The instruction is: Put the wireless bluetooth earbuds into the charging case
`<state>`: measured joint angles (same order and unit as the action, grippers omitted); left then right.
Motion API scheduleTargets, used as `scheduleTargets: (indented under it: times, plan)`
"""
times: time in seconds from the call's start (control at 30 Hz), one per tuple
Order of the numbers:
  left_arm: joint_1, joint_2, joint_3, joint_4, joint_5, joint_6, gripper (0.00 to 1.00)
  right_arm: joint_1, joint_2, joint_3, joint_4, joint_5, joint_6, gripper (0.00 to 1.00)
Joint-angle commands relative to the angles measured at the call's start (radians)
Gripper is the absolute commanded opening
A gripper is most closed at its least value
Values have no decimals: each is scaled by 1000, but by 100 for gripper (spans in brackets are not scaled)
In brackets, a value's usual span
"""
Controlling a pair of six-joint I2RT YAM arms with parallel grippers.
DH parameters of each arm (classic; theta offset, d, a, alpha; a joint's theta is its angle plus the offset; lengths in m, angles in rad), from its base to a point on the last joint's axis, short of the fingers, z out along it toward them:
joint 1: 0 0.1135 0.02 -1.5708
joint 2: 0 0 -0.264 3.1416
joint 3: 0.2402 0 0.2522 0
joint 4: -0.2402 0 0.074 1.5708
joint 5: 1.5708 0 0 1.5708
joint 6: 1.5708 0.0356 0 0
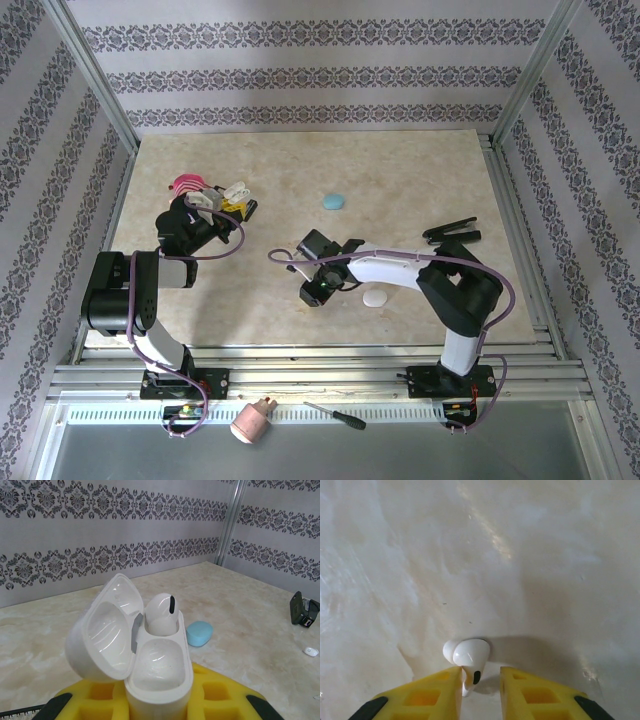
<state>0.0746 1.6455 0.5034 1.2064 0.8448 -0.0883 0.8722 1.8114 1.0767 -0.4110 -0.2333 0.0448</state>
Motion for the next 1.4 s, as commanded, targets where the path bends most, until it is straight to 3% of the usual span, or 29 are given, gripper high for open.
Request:
scheduleTargets:
  times: [0.0,0.3,0.5,0.9,1.07,1.37]
  plan:
    - [18,2,-5,71,23,-13,3,-11,9,-14,8,9,12,24]
    - [18,5,-4,73,25,-17,3,-48,7,-43,47,-33,42,12]
    - [18,8,-4,76,24,-19,3,-88,24,-56,76,-78,83,10]
    - [21,8,-3,82,25,-21,3,-206,63,-13,-57,-136,213,15]
    - [21,8,-2,84,27,-24,3,-260,55,-15,-90,-100,289,17]
    - [23,13,-2,93,30,-32,3,-278,-26,-14,-120,-10,283,24]
